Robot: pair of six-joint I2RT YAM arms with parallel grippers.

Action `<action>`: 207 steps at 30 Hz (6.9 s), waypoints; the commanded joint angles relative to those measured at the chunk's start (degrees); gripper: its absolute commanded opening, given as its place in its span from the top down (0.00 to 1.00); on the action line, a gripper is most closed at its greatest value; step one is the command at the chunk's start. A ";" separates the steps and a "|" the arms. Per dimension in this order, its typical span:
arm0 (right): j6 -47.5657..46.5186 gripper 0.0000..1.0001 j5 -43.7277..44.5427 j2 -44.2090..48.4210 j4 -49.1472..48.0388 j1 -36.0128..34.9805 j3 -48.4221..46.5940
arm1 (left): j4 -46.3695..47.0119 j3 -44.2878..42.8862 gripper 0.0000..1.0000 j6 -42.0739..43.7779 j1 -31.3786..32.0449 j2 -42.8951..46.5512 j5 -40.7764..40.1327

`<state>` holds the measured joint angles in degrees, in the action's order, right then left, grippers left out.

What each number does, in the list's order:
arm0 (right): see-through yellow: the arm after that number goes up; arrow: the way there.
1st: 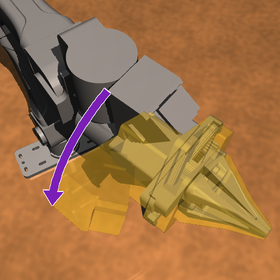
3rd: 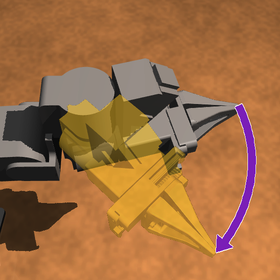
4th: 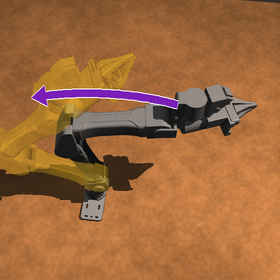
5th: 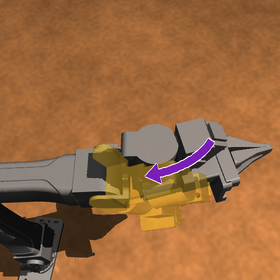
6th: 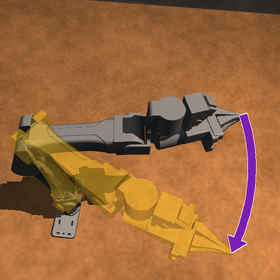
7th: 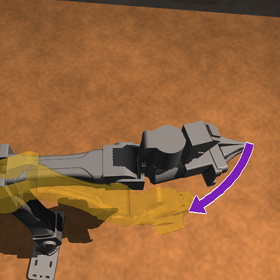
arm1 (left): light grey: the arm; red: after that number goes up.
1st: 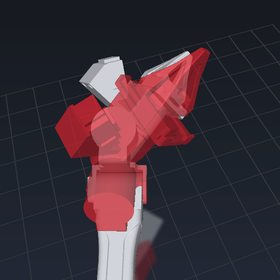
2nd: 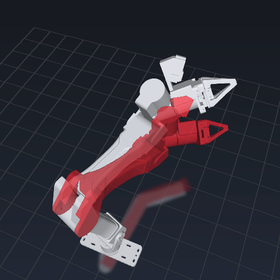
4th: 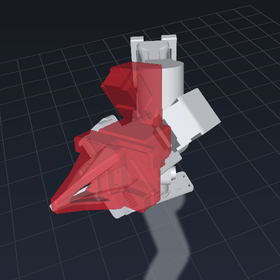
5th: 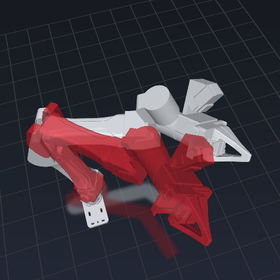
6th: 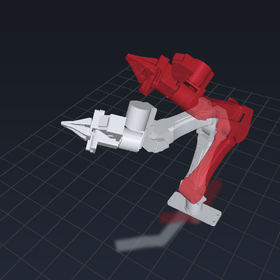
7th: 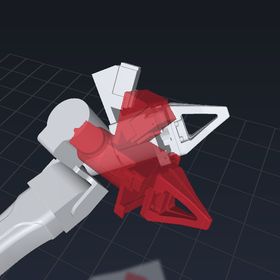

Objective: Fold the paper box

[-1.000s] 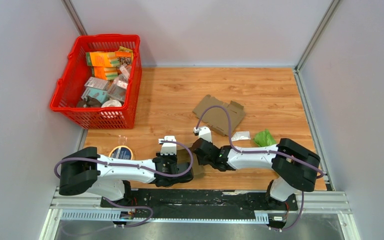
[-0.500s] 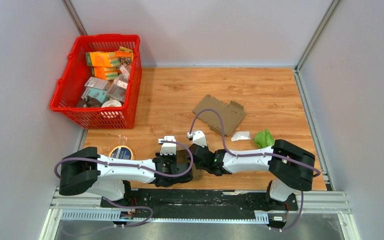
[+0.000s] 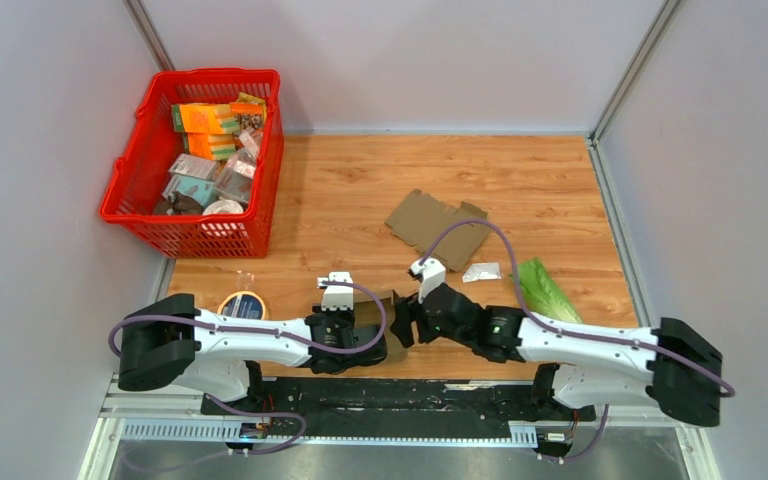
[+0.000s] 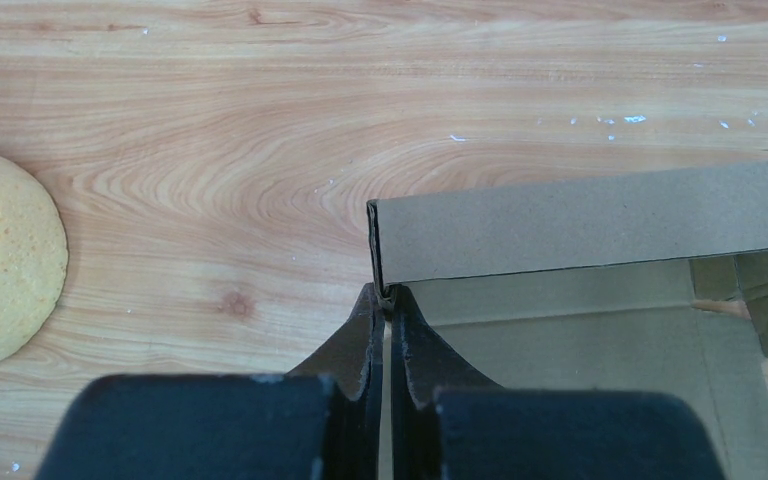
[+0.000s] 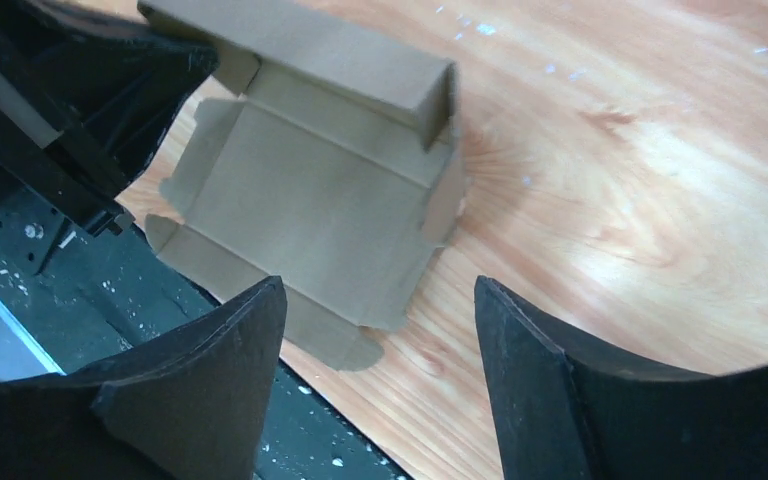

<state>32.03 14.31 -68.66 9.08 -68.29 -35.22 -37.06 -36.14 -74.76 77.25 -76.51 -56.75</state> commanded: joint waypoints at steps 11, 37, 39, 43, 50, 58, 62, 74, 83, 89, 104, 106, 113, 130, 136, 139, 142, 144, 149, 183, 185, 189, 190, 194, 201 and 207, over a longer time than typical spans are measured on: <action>-13.21 0.69 -2.69 2.85 0.69 14.33 2.53 | 0.32 0.19 1.00 -0.65 0.44 1.10 -0.38; -17.09 0.64 2.92 -14.23 -13.04 4.75 -5.13 | 0.23 -0.25 1.00 -0.91 0.62 0.74 0.15; -17.00 0.59 3.88 -12.64 -13.74 4.66 -3.46 | 0.32 0.54 1.00 -1.61 0.62 1.01 0.15; -18.84 0.56 2.05 -10.88 -17.68 4.92 -1.52 | 0.76 0.90 1.00 -1.97 0.53 0.75 0.50; -21.84 0.62 2.39 -15.62 -25.16 4.84 -1.78 | -0.56 0.46 1.00 -2.41 0.88 1.71 -0.20; -18.14 1.00 16.69 -21.67 -37.02 2.03 0.86 | -0.03 -0.33 1.00 -3.02 0.88 1.19 -0.29; -16.40 1.00 32.15 -26.32 -36.59 -3.06 -1.51 | -0.38 -0.60 1.00 -4.51 1.06 0.92 -0.03; -0.30 1.00 48.72 -33.21 -26.13 -9.75 -7.59 | -3.19 -0.25 1.00 -10.84 1.06 1.63 -0.03; 6.01 0.15 35.72 -13.99 -6.66 -9.49 0.85 | -3.29 1.42 1.00 -11.81 0.97 2.77 0.33; 6.55 0.07 14.72 2.62 -0.39 -8.97 8.32 | -4.25 1.78 1.00 -11.46 0.97 5.05 0.76; 21.40 0.20 -34.69 3.10 -8.01 14.33 9.30 | -6.18 2.83 1.00 -13.39 1.06 12.70 2.35; 24.11 0.21 -36.36 2.40 -12.32 14.42 9.03 | -6.18 2.83 1.00 -13.66 1.06 13.40 2.35; 26.32 0.45 -37.24 -2.61 -13.74 14.42 6.13 | -4.69 4.15 1.00 -13.31 1.06 16.30 3.05; 4.53 0.97 -41.81 -0.33 26.32 25.66 -10.21 | 9.38 10.49 0.35 33.77 1.06 52.94 34.84; 13.11 0.97 -56.39 -3.84 24.77 30.67 -11.72 | 7.98 -4.59 0.28 44.85 1.84 40.16 45.95; 16.04 0.98 -58.60 -5.60 22.21 30.67 -11.36 | 1.04 -14.44 0.27 52.66 7.02 24.78 35.86; 18.67 0.98 -59.48 -6.48 20.54 30.76 -10.66 | -1.17 -22.80 0.26 58.73 10.10 11.41 27.68; 21.22 0.98 -60.18 -6.31 18.70 30.76 -9.34 | -2.92 -26.77 0.26 60.87 11.25 2.88 23.47; 24.21 0.97 -58.34 -4.64 17.73 31.38 -7.58 | -5.83 -33.73 0.30 62.63 13.71 -7.32 18.09; 5.51 0.00 -35.07 11.60 34.15 31.73 -17.77 | -14.35 -33.82 1.00 50.43 13.81 -5.76 11.22; 3.92 0.00 -28.85 16.25 35.21 31.73 -19.27 | -15.06 -33.73 1.00 49.02 13.01 -3.13 13.41; 2.42 0.00 -15.56 22.41 37.23 31.73 -19.45 | -18.48 -32.77 1.00 41.13 9.33 2.14 16.75; 2.25 0.00 -12.32 23.56 38.37 31.73 -19.10 | -18.75 -32.42 1.00 39.62 6.88 4.94 18.07; -0.47 0.00 -3.86 26.91 38.99 31.73 -16.81 | -17.35 -29.87 1.00 31.80 0.37 12.51 25.62; -0.31 0.00 -0.86 22.79 40.14 31.82 -14.43 | -16.98 -26.61 1.00 11.27 -12.47 23.33 27.67; 4.79 0.00 -0.33 15.50 37.16 33.57 -14.00 | -22.77 -28.89 1.00 -8.61 -18.09 22.38 27.04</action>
<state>33.47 11.14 -50.19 49.04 -36.14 -49.45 -55.33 -62.59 -65.34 61.67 -52.29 -30.37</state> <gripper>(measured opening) 0.998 0.010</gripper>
